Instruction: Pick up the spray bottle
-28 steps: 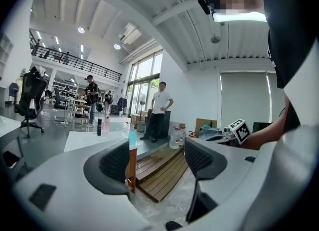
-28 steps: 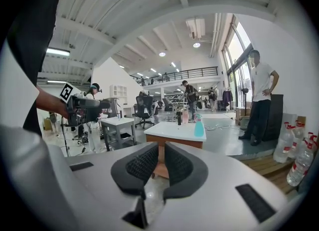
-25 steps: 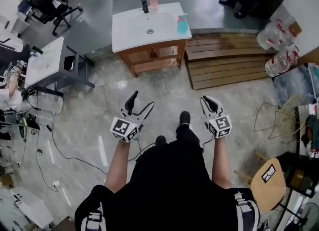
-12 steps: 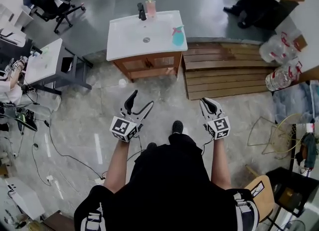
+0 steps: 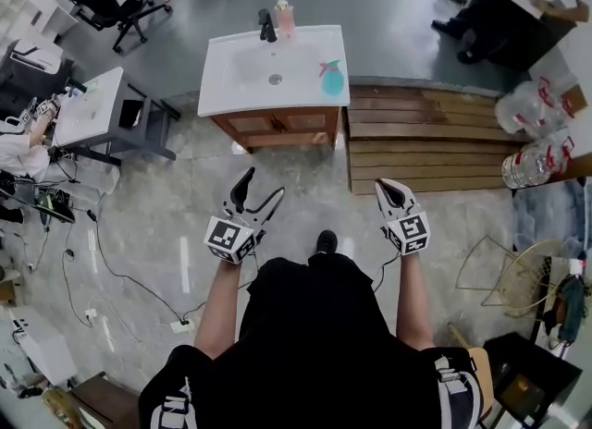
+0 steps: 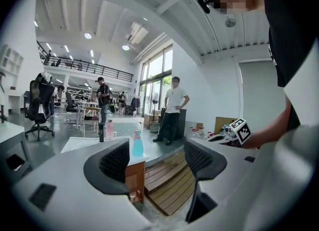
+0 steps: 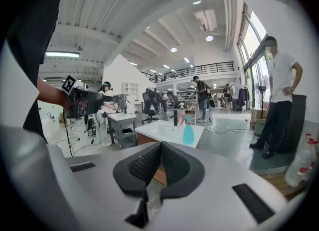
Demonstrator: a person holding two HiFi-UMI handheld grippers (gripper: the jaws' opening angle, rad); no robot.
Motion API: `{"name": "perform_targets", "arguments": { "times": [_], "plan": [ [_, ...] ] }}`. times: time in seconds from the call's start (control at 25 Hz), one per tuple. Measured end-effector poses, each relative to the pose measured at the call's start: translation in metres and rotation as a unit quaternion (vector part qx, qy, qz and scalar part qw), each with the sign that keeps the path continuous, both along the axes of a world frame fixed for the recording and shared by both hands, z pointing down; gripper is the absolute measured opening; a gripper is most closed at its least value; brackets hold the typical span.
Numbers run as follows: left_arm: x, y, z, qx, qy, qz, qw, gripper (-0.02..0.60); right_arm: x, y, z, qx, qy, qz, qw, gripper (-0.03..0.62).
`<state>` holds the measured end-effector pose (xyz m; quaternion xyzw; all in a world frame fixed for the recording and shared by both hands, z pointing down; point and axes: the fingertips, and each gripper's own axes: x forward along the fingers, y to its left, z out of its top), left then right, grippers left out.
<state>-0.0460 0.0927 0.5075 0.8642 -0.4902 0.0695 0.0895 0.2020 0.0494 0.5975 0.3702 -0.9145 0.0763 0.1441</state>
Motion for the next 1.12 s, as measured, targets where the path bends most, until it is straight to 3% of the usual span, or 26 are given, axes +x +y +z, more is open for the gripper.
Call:
{"name": "perform_targets", "arguments": {
  "times": [0.28, 0.52, 1.12],
  "plan": [
    [0.006, -0.021, 0.001, -0.003, 0.000, -0.004, 1.0000, 0.325, 0.007, -0.019, 0.005, -0.005, -0.003, 0.003, 1.000, 0.017],
    [0.001, -0.060, 0.005, -0.001, 0.013, 0.016, 0.9998, 0.325, 0.006, -0.043, 0.005, -0.009, 0.010, 0.020, 1.000, 0.017],
    [-0.024, -0.249, 0.014, -0.003, 0.024, 0.129, 0.9913, 0.325, -0.014, -0.182, -0.010, -0.001, 0.039, 0.123, 0.992, 0.017]
  ]
}}
